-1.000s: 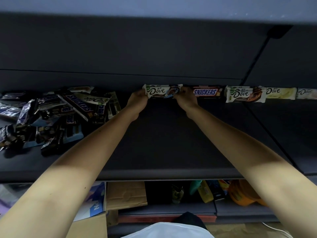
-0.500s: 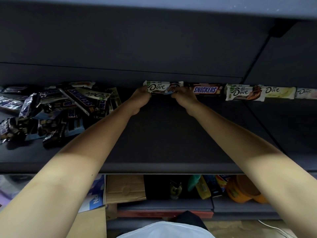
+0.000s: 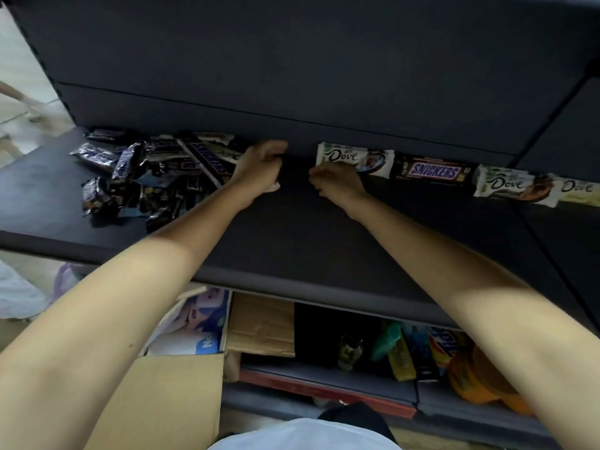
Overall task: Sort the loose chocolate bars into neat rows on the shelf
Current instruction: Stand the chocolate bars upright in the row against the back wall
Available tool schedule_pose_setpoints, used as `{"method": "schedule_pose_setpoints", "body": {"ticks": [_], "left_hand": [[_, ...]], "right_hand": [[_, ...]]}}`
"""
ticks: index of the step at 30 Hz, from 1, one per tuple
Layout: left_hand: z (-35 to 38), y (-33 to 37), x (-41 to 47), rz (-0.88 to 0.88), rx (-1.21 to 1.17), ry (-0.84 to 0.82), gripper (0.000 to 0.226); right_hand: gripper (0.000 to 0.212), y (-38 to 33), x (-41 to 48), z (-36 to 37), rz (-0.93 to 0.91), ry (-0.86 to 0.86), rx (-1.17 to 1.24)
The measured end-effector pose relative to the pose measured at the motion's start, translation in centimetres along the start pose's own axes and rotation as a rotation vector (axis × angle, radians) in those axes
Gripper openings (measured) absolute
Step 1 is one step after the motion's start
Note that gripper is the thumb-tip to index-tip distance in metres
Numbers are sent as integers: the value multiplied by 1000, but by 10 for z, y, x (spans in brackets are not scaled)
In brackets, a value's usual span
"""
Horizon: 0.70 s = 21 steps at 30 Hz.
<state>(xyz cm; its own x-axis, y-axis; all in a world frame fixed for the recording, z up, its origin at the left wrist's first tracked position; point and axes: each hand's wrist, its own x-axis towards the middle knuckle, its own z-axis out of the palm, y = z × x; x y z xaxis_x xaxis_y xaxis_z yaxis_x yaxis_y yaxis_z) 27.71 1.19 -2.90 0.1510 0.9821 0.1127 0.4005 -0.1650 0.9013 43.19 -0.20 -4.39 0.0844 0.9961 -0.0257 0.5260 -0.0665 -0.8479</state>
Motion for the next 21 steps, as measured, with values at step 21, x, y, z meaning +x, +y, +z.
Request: {"method": "schedule_pose_setpoints", "body": {"ticks": [21], "left_hand": [[-60, -43, -34, 4, 690, 67, 37]], "right_hand": [[9, -67, 32, 77, 99, -43, 178]]}}
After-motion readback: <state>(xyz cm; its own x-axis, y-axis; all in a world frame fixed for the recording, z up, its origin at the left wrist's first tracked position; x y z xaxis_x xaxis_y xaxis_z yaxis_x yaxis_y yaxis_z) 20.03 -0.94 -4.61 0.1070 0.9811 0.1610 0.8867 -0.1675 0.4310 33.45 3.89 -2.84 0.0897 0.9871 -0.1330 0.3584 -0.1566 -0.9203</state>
